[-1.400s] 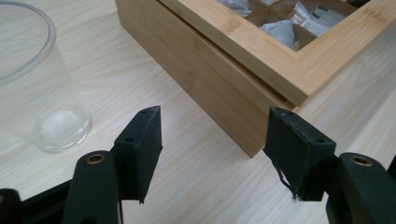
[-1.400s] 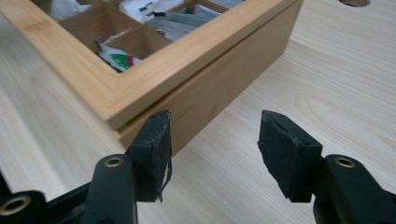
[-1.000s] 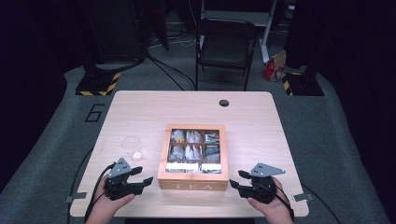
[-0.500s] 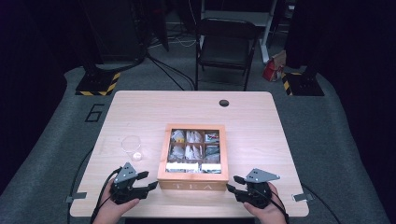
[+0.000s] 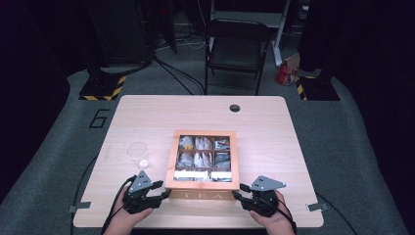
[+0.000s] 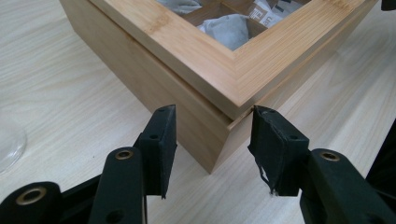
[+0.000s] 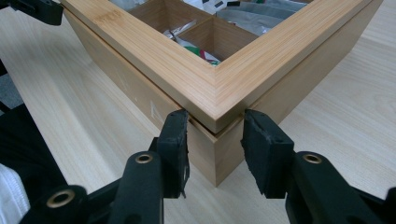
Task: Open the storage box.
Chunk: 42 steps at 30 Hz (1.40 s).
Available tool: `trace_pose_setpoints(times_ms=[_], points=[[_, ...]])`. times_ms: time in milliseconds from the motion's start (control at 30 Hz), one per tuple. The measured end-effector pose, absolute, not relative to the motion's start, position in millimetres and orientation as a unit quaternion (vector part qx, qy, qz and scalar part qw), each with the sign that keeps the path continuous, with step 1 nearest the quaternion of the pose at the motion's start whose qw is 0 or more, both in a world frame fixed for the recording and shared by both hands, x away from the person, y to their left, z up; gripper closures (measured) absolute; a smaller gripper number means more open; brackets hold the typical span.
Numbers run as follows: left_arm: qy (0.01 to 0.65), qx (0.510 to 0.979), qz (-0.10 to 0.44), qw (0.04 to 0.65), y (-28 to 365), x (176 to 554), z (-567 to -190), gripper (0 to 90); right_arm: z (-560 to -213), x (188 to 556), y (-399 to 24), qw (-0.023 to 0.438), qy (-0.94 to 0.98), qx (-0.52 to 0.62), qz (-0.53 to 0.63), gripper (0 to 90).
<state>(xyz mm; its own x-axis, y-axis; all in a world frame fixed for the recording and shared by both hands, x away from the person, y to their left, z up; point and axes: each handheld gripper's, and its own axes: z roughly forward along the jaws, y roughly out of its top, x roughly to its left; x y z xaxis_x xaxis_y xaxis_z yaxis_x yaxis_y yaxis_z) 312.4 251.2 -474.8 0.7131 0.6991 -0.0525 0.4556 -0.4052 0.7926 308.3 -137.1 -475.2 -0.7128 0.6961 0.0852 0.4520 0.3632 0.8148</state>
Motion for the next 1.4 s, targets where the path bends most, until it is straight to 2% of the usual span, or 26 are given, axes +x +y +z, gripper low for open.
trace_pose_setpoints(times_ms=[133,500,767,1067,1133,1400], points=[[0.343,0.826,0.151,0.421,245,311,-475,53.9,-475,309,-137,0.139,0.813,0.355,0.441,60.6],[0.342,0.825,0.161,0.42,242,310,-471,55.3,-473,307,-135,0.149,0.815,0.349,0.438,60.4],[0.358,0.812,0.141,0.439,244,312,-460,55.9,-464,308,-136,0.141,0.806,0.357,0.451,59.6],[0.363,0.808,0.147,0.44,244,317,-439,54.0,-444,310,-137,0.158,0.799,0.355,0.459,55.7],[0.36,0.81,0.157,0.436,243,317,-436,49.4,-440,309,-136,0.169,0.802,0.349,0.455,55.5],[0.349,0.81,0.173,0.438,242,319,-422,49.0,-425,313,-134,0.185,0.801,0.342,0.455,51.7]])
